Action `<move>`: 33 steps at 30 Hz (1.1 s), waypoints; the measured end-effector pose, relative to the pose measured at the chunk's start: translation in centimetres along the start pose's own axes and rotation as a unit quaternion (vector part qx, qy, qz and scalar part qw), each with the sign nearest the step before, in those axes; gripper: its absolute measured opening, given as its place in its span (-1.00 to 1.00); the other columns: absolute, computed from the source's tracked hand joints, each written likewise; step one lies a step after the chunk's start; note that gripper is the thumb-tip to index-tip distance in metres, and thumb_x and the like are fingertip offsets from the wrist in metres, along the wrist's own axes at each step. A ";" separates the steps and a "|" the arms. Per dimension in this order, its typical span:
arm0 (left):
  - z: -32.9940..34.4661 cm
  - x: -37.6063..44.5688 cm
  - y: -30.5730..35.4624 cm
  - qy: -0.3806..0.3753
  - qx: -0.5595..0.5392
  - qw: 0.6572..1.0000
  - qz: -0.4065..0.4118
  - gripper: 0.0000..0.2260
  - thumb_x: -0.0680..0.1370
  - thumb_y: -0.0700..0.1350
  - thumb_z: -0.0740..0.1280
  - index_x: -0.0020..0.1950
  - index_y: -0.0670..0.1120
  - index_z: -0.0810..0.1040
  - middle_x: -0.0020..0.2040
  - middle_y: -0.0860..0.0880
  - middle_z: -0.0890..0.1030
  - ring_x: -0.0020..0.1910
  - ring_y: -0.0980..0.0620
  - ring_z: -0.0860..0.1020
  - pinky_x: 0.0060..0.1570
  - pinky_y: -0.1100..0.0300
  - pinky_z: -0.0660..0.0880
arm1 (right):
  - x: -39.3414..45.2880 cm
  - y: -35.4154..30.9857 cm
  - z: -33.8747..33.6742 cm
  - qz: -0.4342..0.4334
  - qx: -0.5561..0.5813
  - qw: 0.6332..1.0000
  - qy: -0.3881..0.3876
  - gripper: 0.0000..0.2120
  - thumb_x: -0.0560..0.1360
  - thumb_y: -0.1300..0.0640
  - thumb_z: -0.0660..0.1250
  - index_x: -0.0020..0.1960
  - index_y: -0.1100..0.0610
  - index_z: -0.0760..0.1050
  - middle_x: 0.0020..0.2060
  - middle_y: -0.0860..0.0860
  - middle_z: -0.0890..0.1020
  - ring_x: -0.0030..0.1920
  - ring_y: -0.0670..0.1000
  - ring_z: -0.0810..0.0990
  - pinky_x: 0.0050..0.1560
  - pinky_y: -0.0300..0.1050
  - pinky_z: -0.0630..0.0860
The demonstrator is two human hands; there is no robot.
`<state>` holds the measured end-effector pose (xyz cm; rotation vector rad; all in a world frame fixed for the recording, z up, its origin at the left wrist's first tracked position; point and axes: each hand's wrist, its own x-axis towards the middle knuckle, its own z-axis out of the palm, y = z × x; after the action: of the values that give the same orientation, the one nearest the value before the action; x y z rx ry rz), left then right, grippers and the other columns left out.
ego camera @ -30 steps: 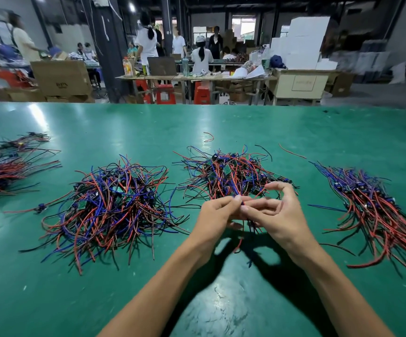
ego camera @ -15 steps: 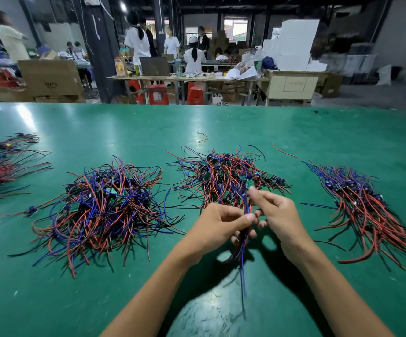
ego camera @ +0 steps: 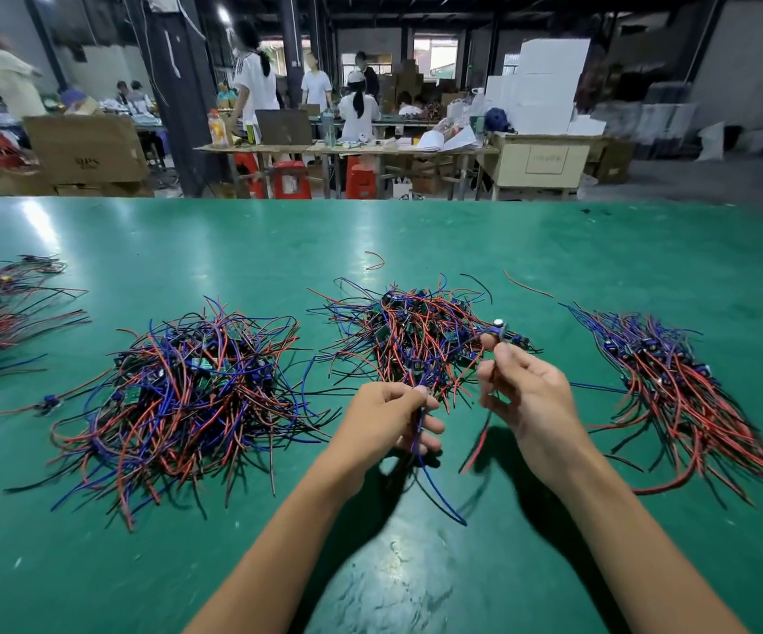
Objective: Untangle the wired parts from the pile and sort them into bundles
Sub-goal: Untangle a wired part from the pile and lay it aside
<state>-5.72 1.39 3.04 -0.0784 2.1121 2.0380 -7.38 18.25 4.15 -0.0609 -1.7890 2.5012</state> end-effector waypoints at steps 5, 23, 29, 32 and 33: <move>-1.1 0.4 -0.1 0.041 0.006 0.998 -0.036 -0.76 0.69 -0.13 0.20 -0.05 -0.20 0.59 -0.42 -0.06 0.59 -0.53 0.03 0.54 -0.51 0.24 0.50 | 0.6 -0.9 -1.4 0.046 0.141 0.989 0.026 -0.76 0.72 0.16 0.05 -0.02 0.06 0.45 -0.52 -0.11 0.25 -0.56 -0.14 0.20 -0.58 -0.31 0.21; -0.4 -0.4 0.5 0.221 0.205 0.920 0.250 -0.87 0.57 0.06 0.41 0.09 0.15 0.69 0.02 0.10 0.57 0.06 0.12 0.50 0.12 0.25 0.42 | -1.2 0.5 1.0 0.141 0.042 0.963 -0.226 -0.80 0.67 0.09 0.11 -0.04 0.09 0.47 -0.53 -0.03 0.26 -0.59 -0.14 0.13 -0.60 -0.33 0.17; -1.0 -0.6 0.9 0.186 0.282 0.876 0.343 -0.76 0.55 0.08 0.41 0.21 0.15 0.66 0.20 0.09 0.48 0.24 0.09 0.36 0.30 0.24 0.26 | -1.3 0.2 0.7 0.124 0.007 0.960 -0.249 -0.79 0.56 0.01 0.23 -0.12 0.04 0.60 -0.52 -0.01 0.29 -0.59 -0.12 0.12 -0.59 -0.30 0.18; -0.8 -0.8 1.4 0.106 0.183 0.921 0.326 -0.73 0.55 0.08 0.36 0.13 -0.02 0.70 0.14 0.09 0.62 0.23 0.07 0.52 0.26 0.22 0.38 | -1.3 0.3 0.6 0.111 -0.022 0.959 -0.260 -0.77 0.53 -0.04 0.26 -0.10 0.01 0.66 -0.52 -0.01 0.35 -0.60 -0.12 0.15 -0.59 -0.31 0.21; -0.9 -1.0 1.6 0.065 0.107 0.948 0.294 -0.73 0.55 0.05 0.36 0.09 -0.09 0.72 0.07 0.06 0.68 0.15 0.08 0.60 0.18 0.24 0.46 | -1.3 0.5 0.7 0.101 -0.038 0.960 -0.260 -0.76 0.53 -0.06 0.27 -0.02 0.03 0.66 -0.51 0.00 0.39 -0.61 -0.12 0.17 -0.58 -0.31 0.22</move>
<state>-5.14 0.51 4.78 0.5266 2.6679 2.1102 -6.11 17.37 3.92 0.4803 -2.1572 2.7777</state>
